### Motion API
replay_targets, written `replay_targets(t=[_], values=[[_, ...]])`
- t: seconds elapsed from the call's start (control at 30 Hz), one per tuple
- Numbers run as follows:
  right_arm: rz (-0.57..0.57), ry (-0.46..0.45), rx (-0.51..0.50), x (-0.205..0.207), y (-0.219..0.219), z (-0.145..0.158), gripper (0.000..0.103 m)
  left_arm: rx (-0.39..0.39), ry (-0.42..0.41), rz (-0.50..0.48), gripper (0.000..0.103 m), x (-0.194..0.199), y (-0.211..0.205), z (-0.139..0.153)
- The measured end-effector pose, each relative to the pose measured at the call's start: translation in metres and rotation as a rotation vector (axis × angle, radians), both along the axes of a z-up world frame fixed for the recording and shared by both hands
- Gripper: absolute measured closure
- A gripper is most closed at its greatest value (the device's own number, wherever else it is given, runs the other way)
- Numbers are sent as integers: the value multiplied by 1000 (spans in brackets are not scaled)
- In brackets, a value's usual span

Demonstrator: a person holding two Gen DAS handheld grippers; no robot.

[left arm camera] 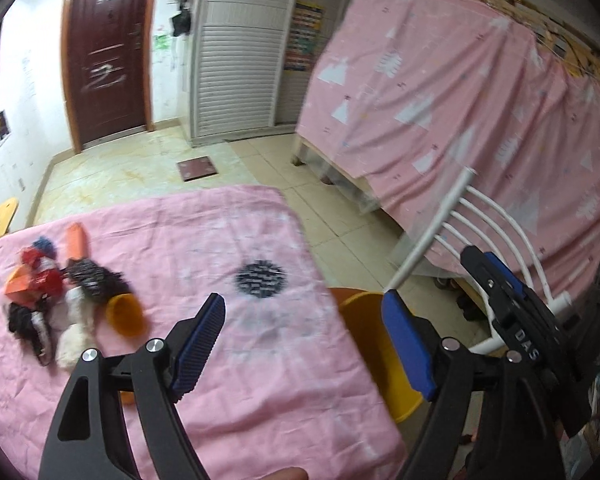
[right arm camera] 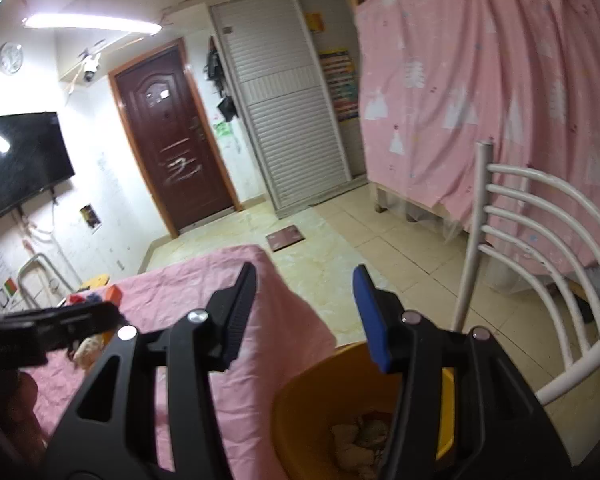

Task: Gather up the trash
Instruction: 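Grasp the black sock with the left tool while the right tool grasps the white clay ball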

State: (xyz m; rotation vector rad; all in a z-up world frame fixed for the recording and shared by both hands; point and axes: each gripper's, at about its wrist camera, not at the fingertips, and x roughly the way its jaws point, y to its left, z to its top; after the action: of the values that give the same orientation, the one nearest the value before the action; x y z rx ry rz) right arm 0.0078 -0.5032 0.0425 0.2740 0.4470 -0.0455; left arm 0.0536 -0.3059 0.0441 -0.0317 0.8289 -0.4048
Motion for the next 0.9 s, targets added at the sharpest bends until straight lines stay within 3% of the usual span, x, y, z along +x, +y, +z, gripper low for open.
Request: replay_targets(t=[0.47,0.9], values=[[257,41,-114,26,112,-9,55,11,-7,220,29,16,105,0],[457,118,-140,42,203,-35,55,22,32,427,27,36,227,-15]])
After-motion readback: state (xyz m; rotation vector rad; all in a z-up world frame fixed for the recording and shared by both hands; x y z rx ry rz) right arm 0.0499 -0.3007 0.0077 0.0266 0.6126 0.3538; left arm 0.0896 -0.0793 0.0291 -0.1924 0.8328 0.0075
